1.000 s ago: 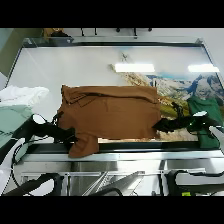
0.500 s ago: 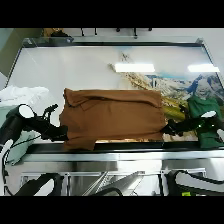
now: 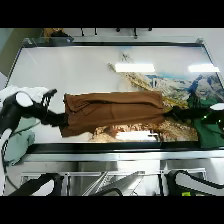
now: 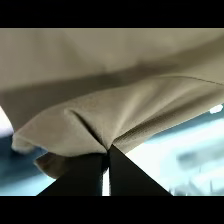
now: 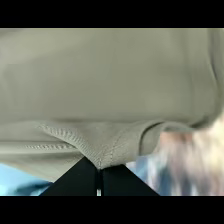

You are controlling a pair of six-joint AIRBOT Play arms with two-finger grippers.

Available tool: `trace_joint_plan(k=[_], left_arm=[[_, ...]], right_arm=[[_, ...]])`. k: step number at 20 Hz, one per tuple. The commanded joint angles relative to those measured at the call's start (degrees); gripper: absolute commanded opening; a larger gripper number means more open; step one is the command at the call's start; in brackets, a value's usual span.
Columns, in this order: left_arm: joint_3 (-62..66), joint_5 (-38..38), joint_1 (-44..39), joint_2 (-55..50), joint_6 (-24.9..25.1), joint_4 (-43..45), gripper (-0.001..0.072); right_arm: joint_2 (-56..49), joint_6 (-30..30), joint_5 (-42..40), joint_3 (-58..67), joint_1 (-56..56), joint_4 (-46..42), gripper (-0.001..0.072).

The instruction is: Fold the shirts.

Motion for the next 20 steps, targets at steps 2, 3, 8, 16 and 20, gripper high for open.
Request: trace_joint_plan(k=[2,3,8,16,20], left_arm=[[18.25,2.03,0.24,-13.99,0.33,-0.52,0.0015],[22.12,2.49,0.26,-17.16,0.31,-0.5,0.0015],[35.65,3.08,-0.02,-33.77,0.31,-0.48,0.0015],[52.52,-0.83,0.28,-44.72,-2.23,-0.83,0.0687],[56.68,-2.38,-0.39,-43.43,-3.48,-0.94,0.0686]], right_arm=[[-8.44,-1.01,-10.64,9.77,6.29,2.95,0.0018],[-11.32,-1.05,-11.93,11.87,7.19,2.95,0.0018],[-24.26,-3.15,-15.78,19.54,8.94,3.43,0.0021],[-25.24,-6.49,-14.27,25.57,5.99,-1.92,0.0526],[-26.73,-6.54,-14.27,25.57,5.05,-2.23,0.0623]])
